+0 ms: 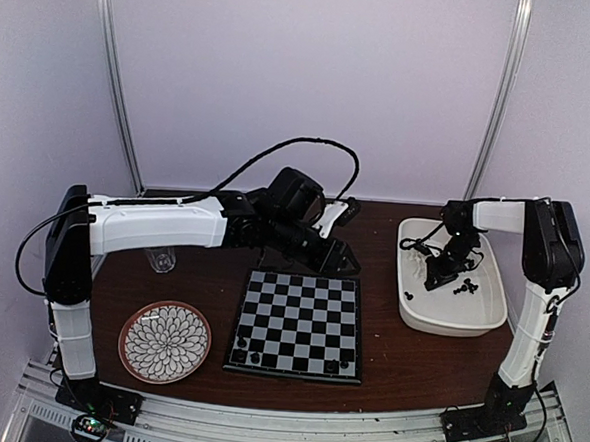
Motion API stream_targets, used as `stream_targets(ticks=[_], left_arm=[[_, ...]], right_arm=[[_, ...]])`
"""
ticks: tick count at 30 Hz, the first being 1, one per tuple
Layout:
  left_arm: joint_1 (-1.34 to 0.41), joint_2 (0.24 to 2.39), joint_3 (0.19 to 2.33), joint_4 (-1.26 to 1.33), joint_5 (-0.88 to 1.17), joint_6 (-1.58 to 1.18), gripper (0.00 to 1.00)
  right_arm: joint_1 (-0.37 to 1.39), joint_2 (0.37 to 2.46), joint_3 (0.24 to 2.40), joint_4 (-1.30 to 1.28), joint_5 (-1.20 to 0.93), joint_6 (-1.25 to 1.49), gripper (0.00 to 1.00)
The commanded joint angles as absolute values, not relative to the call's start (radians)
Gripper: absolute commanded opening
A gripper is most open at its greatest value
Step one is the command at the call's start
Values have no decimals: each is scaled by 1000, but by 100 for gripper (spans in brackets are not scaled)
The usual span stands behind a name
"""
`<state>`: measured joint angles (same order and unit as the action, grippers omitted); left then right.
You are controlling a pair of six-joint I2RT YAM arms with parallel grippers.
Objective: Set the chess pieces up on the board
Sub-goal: Pick up the chess pile from the storage box.
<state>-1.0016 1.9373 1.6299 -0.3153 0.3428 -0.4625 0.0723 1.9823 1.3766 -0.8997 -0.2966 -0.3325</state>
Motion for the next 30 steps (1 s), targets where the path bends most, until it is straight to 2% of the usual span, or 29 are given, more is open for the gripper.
stream_targets(ticks=[1,7,13,18,24,30], left_arm=[[-1005,1895,1621,-300,336,-447,42],[-1004,1890,1622,-286,325,-440,41],[-1004,1913,1627,-176,332,-497,45],[-1004,1969,1663,-14,390,-654,59],[-1004,2088,1749,206,547,-853,60],[-1007,2145,1790,296,603,-945,51]], right_arm=[[77,1940,1360,-920,-303,-338,7],[74,1759,1298,-974,-369,-369,5],[80,1551,1258,-1059,-654,-477,5],[138,1391,1258,-1112,-893,-568,6],[231,1318,1290,-1148,-956,-575,6],[261,1313,1297,-1168,-940,-582,6]])
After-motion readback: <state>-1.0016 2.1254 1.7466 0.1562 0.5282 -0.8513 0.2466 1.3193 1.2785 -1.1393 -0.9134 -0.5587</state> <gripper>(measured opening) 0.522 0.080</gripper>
